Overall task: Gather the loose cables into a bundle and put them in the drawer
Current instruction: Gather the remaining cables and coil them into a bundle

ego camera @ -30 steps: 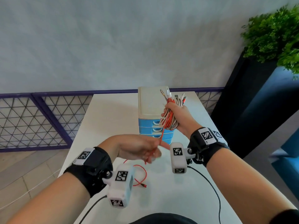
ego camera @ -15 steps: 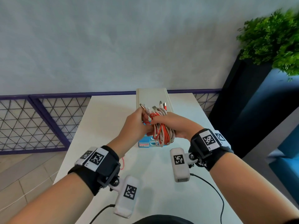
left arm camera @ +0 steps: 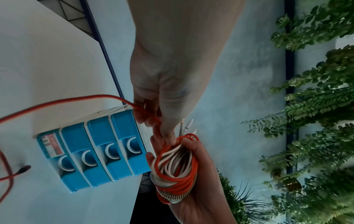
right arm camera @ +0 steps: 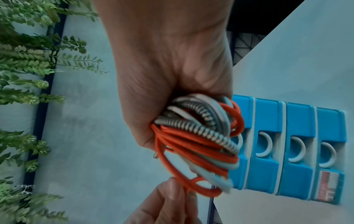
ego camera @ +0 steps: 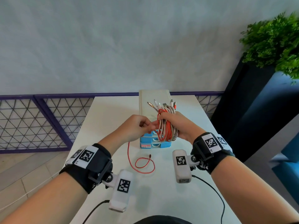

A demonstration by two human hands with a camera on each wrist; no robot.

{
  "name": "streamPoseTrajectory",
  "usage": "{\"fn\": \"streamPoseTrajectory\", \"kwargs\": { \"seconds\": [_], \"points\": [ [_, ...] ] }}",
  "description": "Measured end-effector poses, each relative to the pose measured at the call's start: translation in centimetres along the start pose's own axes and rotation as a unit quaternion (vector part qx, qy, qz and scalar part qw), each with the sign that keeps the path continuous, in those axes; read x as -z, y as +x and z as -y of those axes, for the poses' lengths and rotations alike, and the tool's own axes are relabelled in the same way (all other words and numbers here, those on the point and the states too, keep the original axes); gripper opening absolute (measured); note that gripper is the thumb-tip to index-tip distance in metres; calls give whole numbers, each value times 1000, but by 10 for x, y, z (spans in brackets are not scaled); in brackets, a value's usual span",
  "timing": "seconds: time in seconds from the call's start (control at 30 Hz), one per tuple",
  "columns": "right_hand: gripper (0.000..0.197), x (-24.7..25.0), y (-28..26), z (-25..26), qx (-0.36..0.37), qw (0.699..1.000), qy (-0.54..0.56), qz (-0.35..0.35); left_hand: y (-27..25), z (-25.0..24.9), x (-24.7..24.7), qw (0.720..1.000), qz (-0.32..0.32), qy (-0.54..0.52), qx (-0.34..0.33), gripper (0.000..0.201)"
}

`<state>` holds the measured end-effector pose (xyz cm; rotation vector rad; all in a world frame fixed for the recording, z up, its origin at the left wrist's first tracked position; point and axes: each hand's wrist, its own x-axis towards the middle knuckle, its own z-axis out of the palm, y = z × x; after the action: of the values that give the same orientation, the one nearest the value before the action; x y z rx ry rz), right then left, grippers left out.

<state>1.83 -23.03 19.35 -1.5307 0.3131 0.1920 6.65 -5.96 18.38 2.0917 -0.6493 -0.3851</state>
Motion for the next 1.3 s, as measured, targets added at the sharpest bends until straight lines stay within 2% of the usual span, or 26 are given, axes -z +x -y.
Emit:
{"fn": "streamPoseTrajectory", "kwargs": {
  "seconds": [0.1,0.23,0.3,0.37,0.47,0.53,0.6,0.63,0.7,0.77,0.93,1.1,1.17,1.23,1.3],
  "points": [
    [23,-7,0,-2,-9,999,-33,19,1,0,-2,999,-20,-22,-16,14],
    [28,-13,0,-5,-22,998,-6,64,4,3,-9,993,-106,-9,-51,10],
    [26,-12,-1,-4,-16,998,-18,63,1,1,-12,985,-156,8,-79,16],
    [19,-14,-4,-2,0,997,-47,54,-1,-1,-12,981,-170,8,-93,25],
    [14,-11,-7,-1,37,996,-79,16,1,-2,-8,992,-113,18,-54,27],
    [12,-3,-7,-1,63,996,-57,-22,-2,1,1,1000,-12,18,1,17],
    [11,9,-7,0,75,995,-15,-62,-8,10,9,994,79,-51,64,30],
    [11,15,-6,1,79,994,-6,-80,-12,13,12,984,99,-117,96,34],
    [13,22,-4,0,79,991,-20,-103,-17,14,16,943,107,-277,147,34],
    [20,20,-4,-3,73,991,-37,-104,-17,8,13,908,110,-371,158,30],
    [38,3,-6,-8,66,995,-17,-74,-12,-18,-5,925,134,-340,101,19],
    [49,-5,-8,-8,56,997,52,31,-8,-30,-16,922,134,-333,142,18],
    [46,-3,-9,-8,47,995,54,69,-8,-31,-18,925,138,-323,147,19],
    [31,-5,-9,-9,42,997,41,47,-9,-31,-19,925,141,-321,146,18],
    [20,-7,-8,-9,46,998,28,-27,-11,-32,-23,923,137,-326,149,19]
  ]
}}
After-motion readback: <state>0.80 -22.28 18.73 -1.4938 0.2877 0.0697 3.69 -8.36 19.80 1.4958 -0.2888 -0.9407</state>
